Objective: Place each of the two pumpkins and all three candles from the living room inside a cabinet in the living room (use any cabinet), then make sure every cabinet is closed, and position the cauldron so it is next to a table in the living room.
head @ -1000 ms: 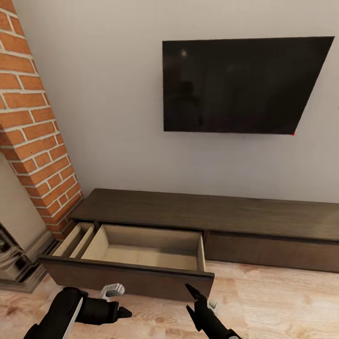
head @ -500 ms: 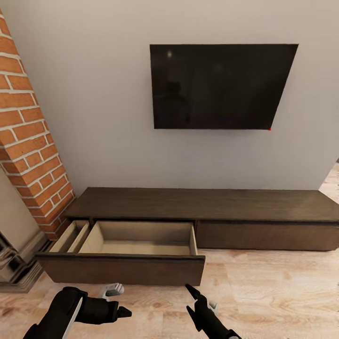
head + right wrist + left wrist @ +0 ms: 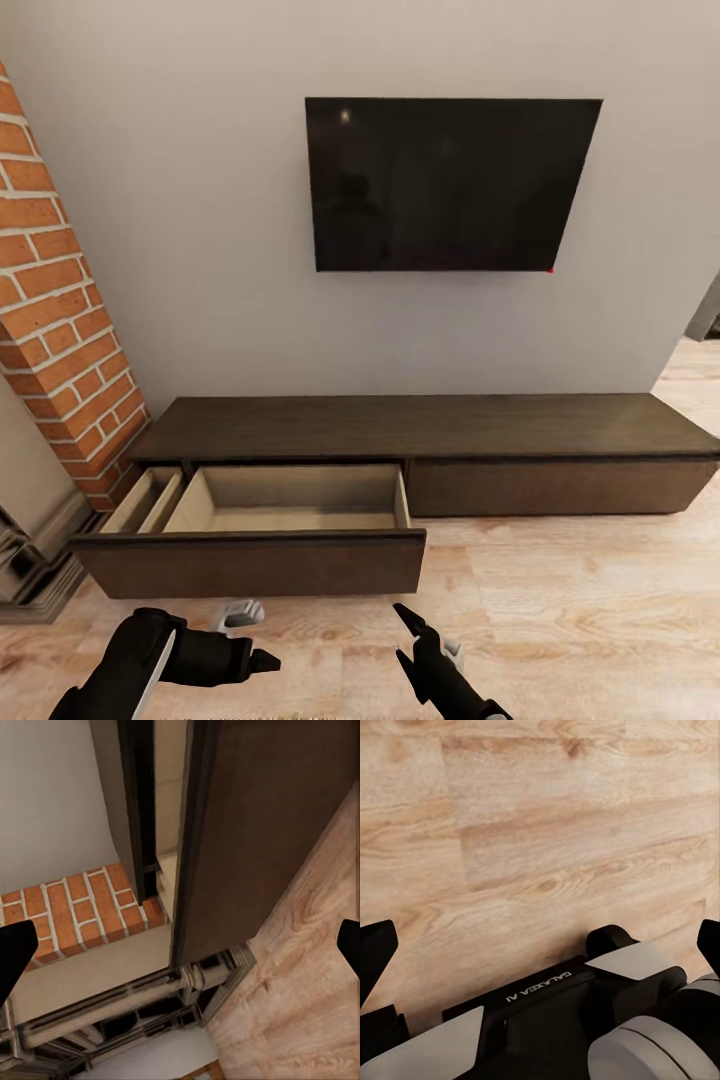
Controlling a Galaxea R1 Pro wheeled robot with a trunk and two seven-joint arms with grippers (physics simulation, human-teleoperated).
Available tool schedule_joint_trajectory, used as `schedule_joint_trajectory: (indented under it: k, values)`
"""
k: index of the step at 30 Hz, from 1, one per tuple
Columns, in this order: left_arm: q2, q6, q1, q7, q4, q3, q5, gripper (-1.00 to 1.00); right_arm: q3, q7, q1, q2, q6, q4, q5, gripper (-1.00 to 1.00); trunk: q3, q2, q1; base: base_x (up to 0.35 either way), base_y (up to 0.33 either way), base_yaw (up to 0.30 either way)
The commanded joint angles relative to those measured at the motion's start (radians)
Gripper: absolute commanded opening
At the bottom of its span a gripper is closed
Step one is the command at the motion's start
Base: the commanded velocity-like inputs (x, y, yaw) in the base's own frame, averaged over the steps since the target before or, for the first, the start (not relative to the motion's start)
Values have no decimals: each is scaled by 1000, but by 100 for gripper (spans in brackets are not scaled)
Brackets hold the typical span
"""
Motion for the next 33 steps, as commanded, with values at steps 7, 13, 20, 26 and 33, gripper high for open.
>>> schedule_joint_trajectory:
  k: [7,13,20,26,33]
  values:
    - [0,0,0,0,0,0,1,100,1,0,0,0,-1,0,0,100,0,0,0,-54,92,-222]
    - [0,0,0,-4,-1,0,2,100,1,1,0,0,0,0,0,100,0,0,0,-37,180,-113]
    - [0,0,0,-5,-2,0,3,100,0,2,0,-1,0,0,0,100,0,0,0,-141,32,-255]
    - [0,0,0,-6,-2,0,1,100,0,2,0,-2,0,0,0,100,0,0,0,-166,2,-274]
    - [0,0,0,-6,-2,0,2,100,0,2,0,-2,0,0,0,100,0,0,0,-14,0,-276]
